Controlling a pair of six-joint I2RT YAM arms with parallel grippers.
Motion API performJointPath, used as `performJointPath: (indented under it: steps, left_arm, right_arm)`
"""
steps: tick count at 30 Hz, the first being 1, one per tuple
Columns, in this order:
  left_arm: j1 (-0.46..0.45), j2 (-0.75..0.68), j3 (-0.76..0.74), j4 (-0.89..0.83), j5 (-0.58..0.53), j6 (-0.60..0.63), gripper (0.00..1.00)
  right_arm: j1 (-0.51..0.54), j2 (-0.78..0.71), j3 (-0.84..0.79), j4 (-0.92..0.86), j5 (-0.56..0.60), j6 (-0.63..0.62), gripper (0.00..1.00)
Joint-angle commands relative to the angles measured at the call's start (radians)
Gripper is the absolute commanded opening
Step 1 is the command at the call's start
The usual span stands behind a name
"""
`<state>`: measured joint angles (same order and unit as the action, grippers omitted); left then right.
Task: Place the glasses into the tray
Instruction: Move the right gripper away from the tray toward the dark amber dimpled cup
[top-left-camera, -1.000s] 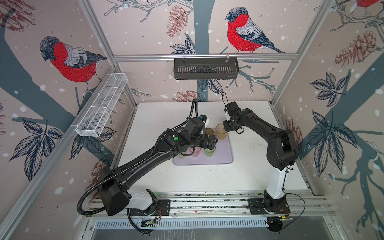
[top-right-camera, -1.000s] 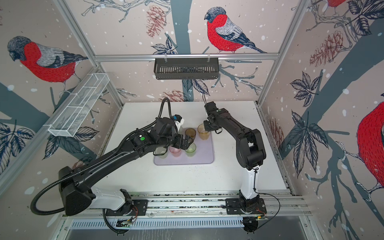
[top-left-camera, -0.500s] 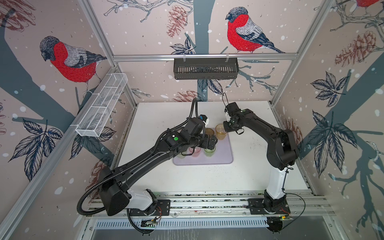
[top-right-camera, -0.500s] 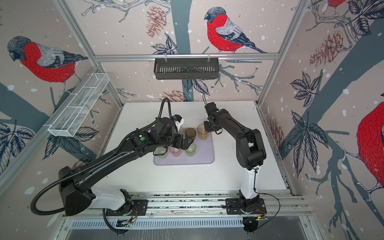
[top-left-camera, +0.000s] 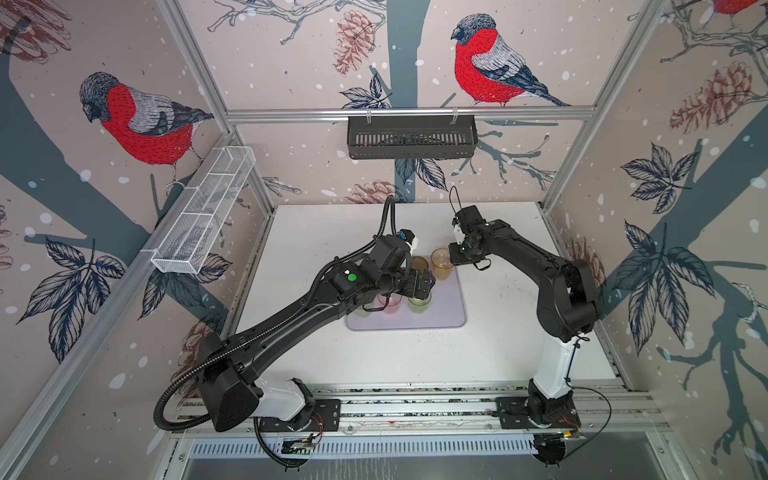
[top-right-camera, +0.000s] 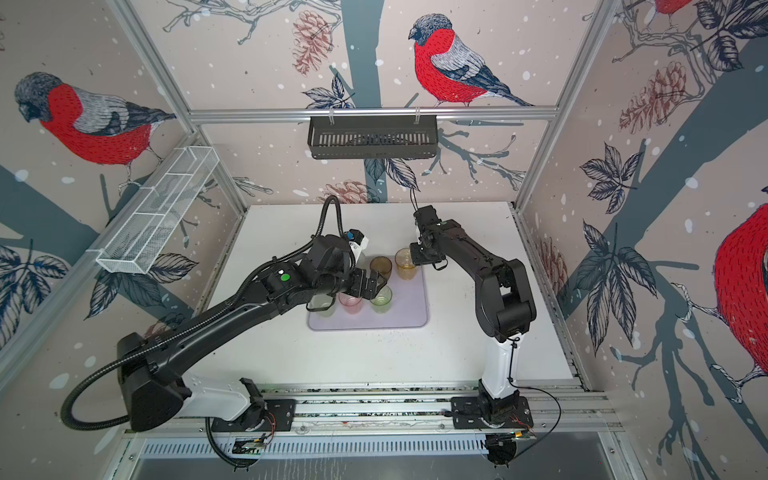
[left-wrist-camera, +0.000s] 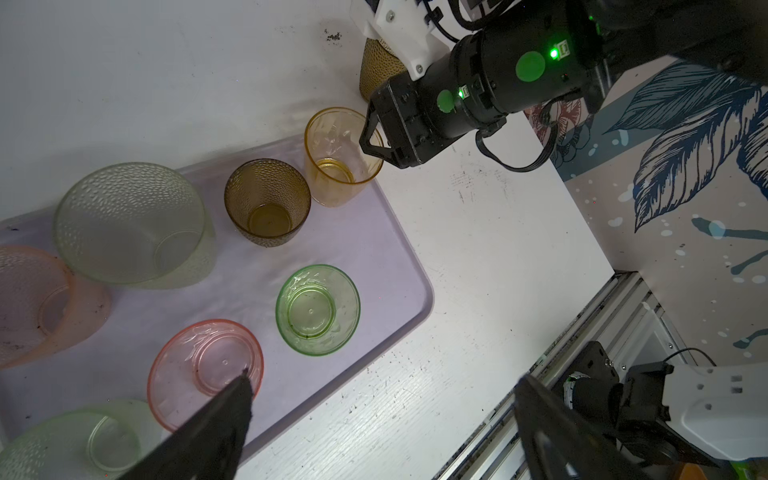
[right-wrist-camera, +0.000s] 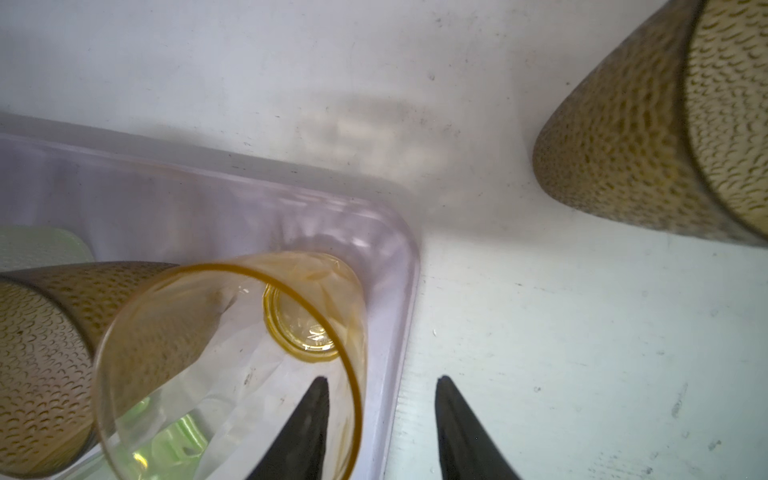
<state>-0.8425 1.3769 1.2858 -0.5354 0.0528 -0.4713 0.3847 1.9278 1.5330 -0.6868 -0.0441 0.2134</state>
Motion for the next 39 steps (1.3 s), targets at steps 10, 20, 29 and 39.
performJointPath:
  steps: [10, 20, 29, 39]
  left_arm:
    - [-0.001, 0.008, 0.013, 0.012, 0.001, 0.01, 0.98]
    - [-0.001, 0.019, 0.026, 0.006, -0.001, 0.02, 0.98]
    - [-0.002, 0.031, 0.033, 0.008, 0.004, 0.021, 0.98]
    - [-0.002, 0.044, 0.041, 0.015, 0.01, 0.022, 0.98]
  right_arm:
    - [-0.007, -0.026, 0.009, 0.011, -0.016, 0.003, 0.53]
    - [-0.016, -0.06, 0.012, -0.011, -0.001, -0.003, 0.54]
    - [-0.047, -0.101, 0.022, -0.029, 0.007, -0.011, 0.57]
    - [-0.122, -0.121, 0.044, -0.039, -0.003, -0.027, 0.6]
